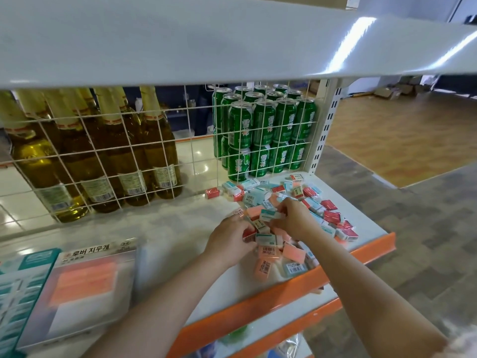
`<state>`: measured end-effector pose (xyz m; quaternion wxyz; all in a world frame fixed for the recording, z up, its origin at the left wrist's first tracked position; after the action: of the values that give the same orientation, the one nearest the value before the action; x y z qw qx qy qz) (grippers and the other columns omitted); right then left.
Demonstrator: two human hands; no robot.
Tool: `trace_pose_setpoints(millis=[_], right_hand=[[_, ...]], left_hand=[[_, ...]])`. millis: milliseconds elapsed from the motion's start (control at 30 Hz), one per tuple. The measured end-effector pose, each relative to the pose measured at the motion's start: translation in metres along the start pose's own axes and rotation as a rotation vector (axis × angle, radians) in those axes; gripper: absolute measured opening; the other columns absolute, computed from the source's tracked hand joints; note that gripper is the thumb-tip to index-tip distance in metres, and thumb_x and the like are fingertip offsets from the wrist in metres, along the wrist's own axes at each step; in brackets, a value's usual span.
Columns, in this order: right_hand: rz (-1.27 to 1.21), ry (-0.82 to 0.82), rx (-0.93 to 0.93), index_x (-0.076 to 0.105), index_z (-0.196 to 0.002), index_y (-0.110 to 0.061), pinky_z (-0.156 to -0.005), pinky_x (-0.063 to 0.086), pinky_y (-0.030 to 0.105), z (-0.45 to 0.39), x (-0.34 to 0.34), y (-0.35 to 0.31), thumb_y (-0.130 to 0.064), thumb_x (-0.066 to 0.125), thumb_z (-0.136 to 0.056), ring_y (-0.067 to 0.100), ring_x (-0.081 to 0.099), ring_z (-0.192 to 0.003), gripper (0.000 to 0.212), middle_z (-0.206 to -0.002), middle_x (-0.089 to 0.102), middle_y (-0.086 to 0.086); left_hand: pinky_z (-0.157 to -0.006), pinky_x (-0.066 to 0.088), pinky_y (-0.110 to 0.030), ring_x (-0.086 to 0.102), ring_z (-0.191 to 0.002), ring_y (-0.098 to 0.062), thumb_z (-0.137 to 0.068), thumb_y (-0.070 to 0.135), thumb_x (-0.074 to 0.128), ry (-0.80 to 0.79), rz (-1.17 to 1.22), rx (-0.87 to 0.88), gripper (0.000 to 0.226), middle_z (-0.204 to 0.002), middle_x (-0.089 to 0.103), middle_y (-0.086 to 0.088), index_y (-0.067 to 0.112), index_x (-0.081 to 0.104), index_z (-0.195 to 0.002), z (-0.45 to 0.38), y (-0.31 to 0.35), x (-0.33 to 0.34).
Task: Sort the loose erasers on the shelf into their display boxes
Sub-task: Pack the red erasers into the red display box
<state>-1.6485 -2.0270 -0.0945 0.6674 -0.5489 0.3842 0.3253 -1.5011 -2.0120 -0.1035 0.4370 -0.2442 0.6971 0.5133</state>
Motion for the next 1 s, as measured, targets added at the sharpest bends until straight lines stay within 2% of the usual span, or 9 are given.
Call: trace_pose_setpoints(millis=[67,167,233,300,500,600,833,900,1000], right_hand=[[-0.058,0.060,0.016,0.048,-0.098,-0.011,-0.059,0.042,0.025,-0.001,-0.007,0.005,-0.015,0.064,-0.085,0.016,0.050,-0.072,0.021,-0.090,0.056,0.004],[-0.117,0.122,0.010,0.052,-0.113,-0.010,-0.053,0.045,0.023,0.000,-0.018,0.013,-0.013,0.059,-0.089,0.013,0.053,-0.066,0.025,-0.098,0.061,0.007],[-0.115,0.154,-0.004,0.054,-0.121,-0.008,-0.067,0.051,0.029,0.001,-0.025,0.018,-0.011,0.054,-0.091,0.019,0.060,-0.080,0.030,-0.110,0.063,0.010],[-0.114,0.172,-0.021,0.056,-0.121,-0.006,-0.078,0.050,0.031,0.002,-0.030,0.022,-0.008,0.051,-0.092,0.023,0.060,-0.091,0.030,-0.115,0.063,0.012],[-0.123,0.185,-0.023,0.058,-0.121,-0.006,-0.072,0.046,0.026,0.008,-0.035,0.029,-0.005,0.051,-0.091,0.017,0.054,-0.084,0.031,-0.117,0.062,0.010],[-0.129,0.194,-0.022,0.057,-0.122,-0.007,-0.076,0.047,0.026,0.012,-0.035,0.031,-0.006,0.053,-0.091,0.018,0.056,-0.088,0.032,-0.120,0.061,0.009],[-0.171,0.193,-0.033,0.057,-0.119,-0.007,-0.060,0.045,0.022,0.018,-0.033,0.030,-0.007,0.053,-0.091,0.012,0.054,-0.070,0.028,-0.112,0.062,0.009],[-0.178,0.182,-0.035,0.057,-0.119,-0.006,-0.063,0.047,0.024,0.020,-0.031,0.028,-0.007,0.053,-0.091,0.014,0.056,-0.071,0.028,-0.110,0.062,0.009],[-0.204,0.161,-0.033,0.057,-0.115,-0.007,-0.068,0.050,0.030,0.023,-0.027,0.023,-0.012,0.055,-0.091,0.014,0.057,-0.067,0.024,-0.096,0.063,0.007]], left_hand=[[-0.093,0.043,-0.029,0.048,-0.114,-0.017,-0.081,0.033,0.066,-0.017,-0.032,0.031,0.036,-0.123,0.053,0.001,0.020,0.063,-0.115,0.000,0.005,0.004],[-0.099,0.036,-0.029,0.044,-0.120,-0.019,-0.084,0.033,0.062,-0.059,-0.094,0.083,0.043,-0.129,0.050,0.000,0.020,0.057,-0.125,-0.002,0.015,0.011],[-0.101,0.032,-0.031,0.040,-0.123,-0.020,-0.086,0.034,0.059,-0.108,-0.157,0.106,0.047,-0.130,0.047,-0.001,0.021,0.053,-0.130,-0.005,0.021,0.018],[-0.101,0.031,-0.033,0.038,-0.124,-0.021,-0.087,0.035,0.057,-0.150,-0.202,0.111,0.048,-0.128,0.045,-0.002,0.023,0.050,-0.132,-0.008,0.024,0.024],[-0.103,0.030,-0.036,0.032,-0.125,-0.022,-0.085,0.038,0.058,-0.231,-0.248,0.123,0.048,-0.127,0.041,-0.004,0.020,0.050,-0.129,-0.011,0.029,0.036],[-0.101,0.033,-0.036,0.034,-0.127,-0.021,-0.083,0.033,0.061,-0.209,-0.182,0.104,0.043,-0.130,0.045,0.000,0.020,0.048,-0.121,-0.010,0.030,0.037],[-0.095,0.038,-0.032,0.047,-0.120,-0.022,-0.085,0.021,0.059,-0.107,-0.089,0.073,0.034,-0.127,0.056,0.000,0.020,0.054,-0.119,-0.006,0.030,0.026],[-0.091,0.041,-0.032,0.052,-0.113,-0.024,-0.088,0.025,0.058,-0.095,-0.099,0.058,0.030,-0.124,0.058,-0.003,0.018,0.060,-0.117,-0.004,0.024,0.024],[-0.083,0.046,-0.033,0.056,-0.101,-0.025,-0.089,0.031,0.058,-0.059,-0.018,0.016,0.023,-0.111,0.061,-0.005,0.014,0.065,-0.101,0.000,0.015,0.016]])
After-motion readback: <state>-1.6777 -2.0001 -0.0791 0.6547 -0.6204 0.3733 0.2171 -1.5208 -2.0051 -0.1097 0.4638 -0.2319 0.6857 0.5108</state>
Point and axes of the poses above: each hand's wrist, its own z-axis away from the middle knuckle, its own x-axis out of the palm, y = z × x, the point moved 9 cm from there along -z, towards the middle knuckle
